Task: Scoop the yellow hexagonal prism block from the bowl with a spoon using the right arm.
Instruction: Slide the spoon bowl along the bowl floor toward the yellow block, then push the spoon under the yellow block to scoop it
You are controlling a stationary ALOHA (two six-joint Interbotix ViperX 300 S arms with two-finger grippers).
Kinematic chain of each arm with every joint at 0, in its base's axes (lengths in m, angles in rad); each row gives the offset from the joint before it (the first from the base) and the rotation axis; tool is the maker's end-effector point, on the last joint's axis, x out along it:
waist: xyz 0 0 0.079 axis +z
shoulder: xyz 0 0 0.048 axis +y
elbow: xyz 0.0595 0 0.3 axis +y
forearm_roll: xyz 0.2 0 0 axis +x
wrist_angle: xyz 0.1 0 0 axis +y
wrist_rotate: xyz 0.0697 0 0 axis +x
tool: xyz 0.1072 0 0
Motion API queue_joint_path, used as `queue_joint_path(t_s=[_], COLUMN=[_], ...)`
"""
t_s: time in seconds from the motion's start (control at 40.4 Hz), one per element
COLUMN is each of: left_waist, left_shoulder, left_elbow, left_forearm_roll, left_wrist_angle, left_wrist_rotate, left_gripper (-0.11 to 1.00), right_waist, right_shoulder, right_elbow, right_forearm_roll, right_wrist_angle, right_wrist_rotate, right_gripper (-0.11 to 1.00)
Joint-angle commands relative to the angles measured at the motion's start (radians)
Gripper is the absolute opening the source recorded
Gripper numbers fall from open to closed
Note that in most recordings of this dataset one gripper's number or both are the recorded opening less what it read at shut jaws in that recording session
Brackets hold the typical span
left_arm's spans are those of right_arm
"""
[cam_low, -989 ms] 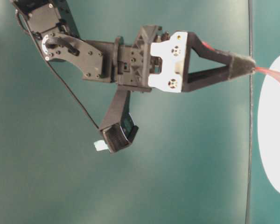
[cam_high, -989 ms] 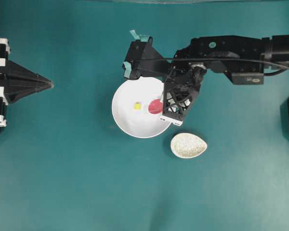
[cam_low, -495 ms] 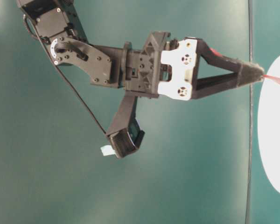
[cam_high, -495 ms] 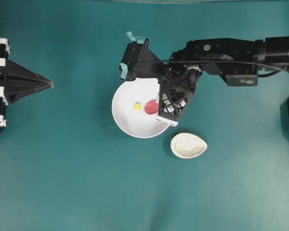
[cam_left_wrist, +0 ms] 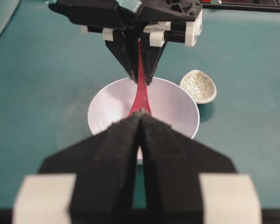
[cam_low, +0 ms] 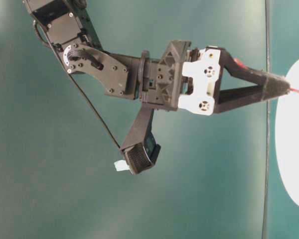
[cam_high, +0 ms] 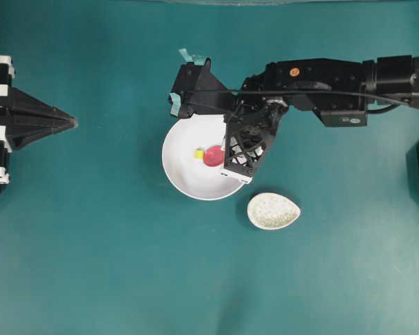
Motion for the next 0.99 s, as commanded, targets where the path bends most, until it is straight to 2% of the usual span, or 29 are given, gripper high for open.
queue_joint_path(t_s=[0.0, 0.965], left_waist=[0.003, 0.003], left_shoulder=[0.002, 0.0], left_elbow=[-0.028, -0.028], left_forearm_roll=[0.0, 0.0], left_wrist_angle=[-0.003, -0.003], left_wrist_rotate=[-0.002, -0.002], left_gripper=[-0.01, -0.01], right_waist=[-0.002, -0.006], right_shoulder=[-0.011, -0.006], right_elbow=[-0.009, -0.008], right_forearm_roll=[0.003, 0.005], right_wrist_angle=[-0.021, -0.183], right_wrist_rotate=[-0.002, 0.009], right_gripper=[0.24, 0.24])
